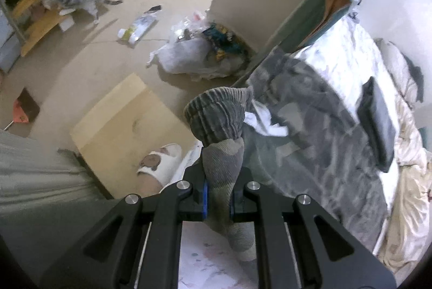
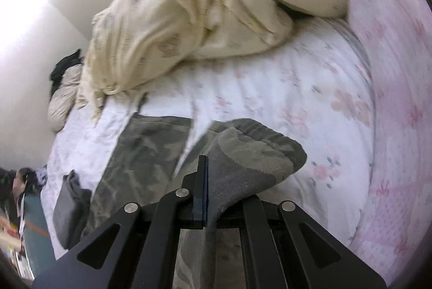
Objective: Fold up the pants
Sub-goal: 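Grasp the other ribbed cuff with the right tool while the left tool holds its cuff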
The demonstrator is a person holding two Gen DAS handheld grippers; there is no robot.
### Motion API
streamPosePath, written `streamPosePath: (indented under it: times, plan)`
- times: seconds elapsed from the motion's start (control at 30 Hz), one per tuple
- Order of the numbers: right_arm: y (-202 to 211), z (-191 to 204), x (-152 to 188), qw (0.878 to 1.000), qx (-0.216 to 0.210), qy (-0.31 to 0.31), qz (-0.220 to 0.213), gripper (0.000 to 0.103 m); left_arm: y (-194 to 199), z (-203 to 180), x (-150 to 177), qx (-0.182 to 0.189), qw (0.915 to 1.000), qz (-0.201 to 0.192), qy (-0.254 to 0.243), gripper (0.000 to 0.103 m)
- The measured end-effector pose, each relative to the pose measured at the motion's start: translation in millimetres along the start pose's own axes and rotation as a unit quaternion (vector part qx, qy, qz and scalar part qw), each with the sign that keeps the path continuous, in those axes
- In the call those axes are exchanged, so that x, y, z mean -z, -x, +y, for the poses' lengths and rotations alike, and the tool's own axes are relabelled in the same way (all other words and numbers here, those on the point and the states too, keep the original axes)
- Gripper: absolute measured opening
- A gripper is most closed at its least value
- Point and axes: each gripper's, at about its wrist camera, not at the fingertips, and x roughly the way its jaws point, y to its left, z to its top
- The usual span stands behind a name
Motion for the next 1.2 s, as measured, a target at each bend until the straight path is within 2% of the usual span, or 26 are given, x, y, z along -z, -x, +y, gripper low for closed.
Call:
streamPosePath:
  times: [0.17,0.33,0.5,0.73,0.87,1.03,1.13,1.2]
  plan:
    - [1.9,25.2,-12.3,0.999,-0.034,0.014,0.009,0.002,10.0,-14.4,-18.2,0.014,0.9998,0.008,-0.007,0.008]
    - [-9.1,62.8,-27.5,0.998,-0.051,0.038,0.009,0.002,1.3,-25.2,-39.8,0.013,0.9994,0.031,0.004,0.009]
    - [-44.5,110.5,-47.9,0.995,-0.037,0.083,0.033,0.002,-12.4,-43.6,-64.7,0.006,0.9994,0.035,-0.003,0.009]
    - [-130.0,188.3,-67.8,0.985,-0.011,0.151,0.079,0.002,-42.8,-98.5,-108.1,0.005,0.9980,0.033,-0.054,0.008]
    - [-206.2,244.4,-64.7,0.972,0.026,0.205,0.108,0.002,-78.6,-135.1,-135.0,-0.018,0.9948,0.031,-0.095,0.008]
    - [-299.4,287.6,-37.6,0.952,0.069,0.262,0.140,0.001,-147.3,-171.0,-150.2,-0.055,0.9871,0.049,-0.142,0.009]
    - [-337.1,296.6,-17.8,0.939,0.089,0.298,0.147,0.002,-170.2,-184.1,-148.2,-0.082,0.9804,0.035,-0.176,0.009]
    - [-351.9,298.1,-8.9,0.933,0.098,0.314,0.145,0.002,-178.1,-185.8,-149.4,-0.087,0.9794,0.033,-0.179,0.009]
